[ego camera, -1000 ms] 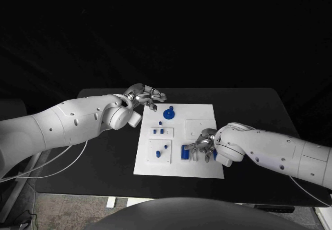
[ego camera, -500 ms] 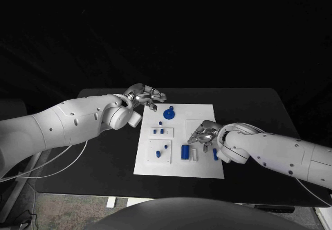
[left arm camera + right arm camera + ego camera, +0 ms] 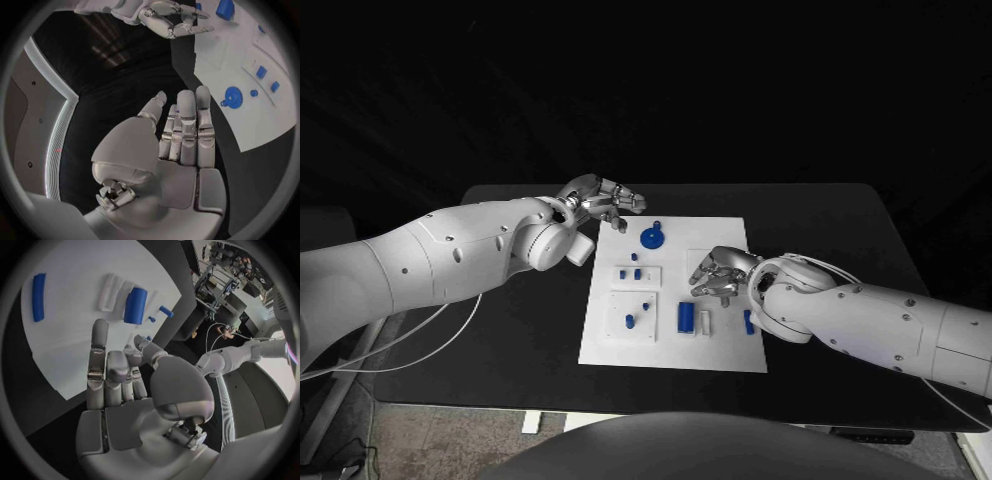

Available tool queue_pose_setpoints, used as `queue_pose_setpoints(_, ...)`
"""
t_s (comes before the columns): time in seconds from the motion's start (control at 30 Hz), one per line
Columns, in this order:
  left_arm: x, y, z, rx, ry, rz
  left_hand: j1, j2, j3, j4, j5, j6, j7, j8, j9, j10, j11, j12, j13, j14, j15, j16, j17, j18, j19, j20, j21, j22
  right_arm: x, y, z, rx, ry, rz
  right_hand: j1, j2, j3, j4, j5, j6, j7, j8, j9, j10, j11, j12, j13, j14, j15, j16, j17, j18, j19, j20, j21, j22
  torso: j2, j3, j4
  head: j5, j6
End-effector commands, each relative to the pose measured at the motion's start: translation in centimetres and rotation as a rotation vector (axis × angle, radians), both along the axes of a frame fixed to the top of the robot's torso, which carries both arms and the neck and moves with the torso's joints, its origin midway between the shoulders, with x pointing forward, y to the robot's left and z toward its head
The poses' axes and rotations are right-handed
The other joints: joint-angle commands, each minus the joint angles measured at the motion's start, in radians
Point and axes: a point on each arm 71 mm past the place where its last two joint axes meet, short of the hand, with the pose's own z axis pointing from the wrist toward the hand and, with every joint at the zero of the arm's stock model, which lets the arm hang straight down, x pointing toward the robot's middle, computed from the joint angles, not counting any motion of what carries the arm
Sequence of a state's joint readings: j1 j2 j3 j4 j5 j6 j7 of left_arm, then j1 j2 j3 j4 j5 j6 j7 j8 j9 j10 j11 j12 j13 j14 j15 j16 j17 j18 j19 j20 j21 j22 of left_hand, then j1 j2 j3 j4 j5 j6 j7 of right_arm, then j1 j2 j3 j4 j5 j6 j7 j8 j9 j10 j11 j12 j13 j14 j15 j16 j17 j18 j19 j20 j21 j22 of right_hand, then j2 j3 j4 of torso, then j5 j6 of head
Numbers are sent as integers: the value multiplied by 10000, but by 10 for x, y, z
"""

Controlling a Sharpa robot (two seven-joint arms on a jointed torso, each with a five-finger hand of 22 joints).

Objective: Assemble the parts on the task board

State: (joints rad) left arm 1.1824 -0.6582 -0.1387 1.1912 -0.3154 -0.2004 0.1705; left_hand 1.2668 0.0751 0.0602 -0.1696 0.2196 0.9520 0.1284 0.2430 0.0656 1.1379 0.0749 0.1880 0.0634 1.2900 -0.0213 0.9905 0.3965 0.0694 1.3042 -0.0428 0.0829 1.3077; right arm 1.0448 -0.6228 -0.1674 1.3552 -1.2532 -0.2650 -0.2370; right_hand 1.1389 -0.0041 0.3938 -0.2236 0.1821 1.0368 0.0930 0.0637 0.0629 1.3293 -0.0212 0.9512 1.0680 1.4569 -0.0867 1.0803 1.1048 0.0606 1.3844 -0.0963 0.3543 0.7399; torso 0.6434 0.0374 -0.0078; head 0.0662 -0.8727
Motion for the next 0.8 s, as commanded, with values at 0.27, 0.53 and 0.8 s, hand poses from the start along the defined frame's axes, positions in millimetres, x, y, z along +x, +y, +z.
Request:
queue_pose_setpoints(0.27, -1, -2, 1, -120, 43, -145, -100, 24, 0, 106, -51, -72, -18, -16, 15, -96, 7, 66, 0, -18, 60, -34, 13, 117, 7, 52, -37, 92, -9, 7, -11, -930, 804, 1293, -73, -17, 187, 28, 342, 65, 43, -18, -11, -90, 32, 36, -11, -16, 61, 40, -12, 161, -104, 2, 60, 59, -2, -9, -15, 22, 1)
queue_pose_setpoints(0.53, 0, -3, 1, -128, 52, -173, -109, 26, 2, 141, -49, -85, -16, -20, 14, -108, 10, 66, 1, -19, 63, -35, 13, 117, 10, 53, -39, 87, -16, 14, -18, -1129, 1292, 1737, -156, 69, 150, 149, 424, 177, 49, -21, -10, -110, 58, 40, -16, -23, 88, 43, -15, 188, -115, 41, 52, 76, -5, 2, -19, -7, 1)
queue_pose_setpoints(0.8, 0, -3, 1, -129, 58, -181, -119, 28, 3, 162, -50, -90, -15, -20, 14, -115, 12, 67, 1, -19, 63, -35, 12, 117, 10, 54, -41, 84, -16, 18, -23, -1141, 1129, 1698, -217, 107, 964, 82, 1067, 168, 93, -17, -9, -123, 63, 76, -1, -26, 85, 59, -11, 240, -158, 36, 119, 199, -12, -5, -3, -23, 1)
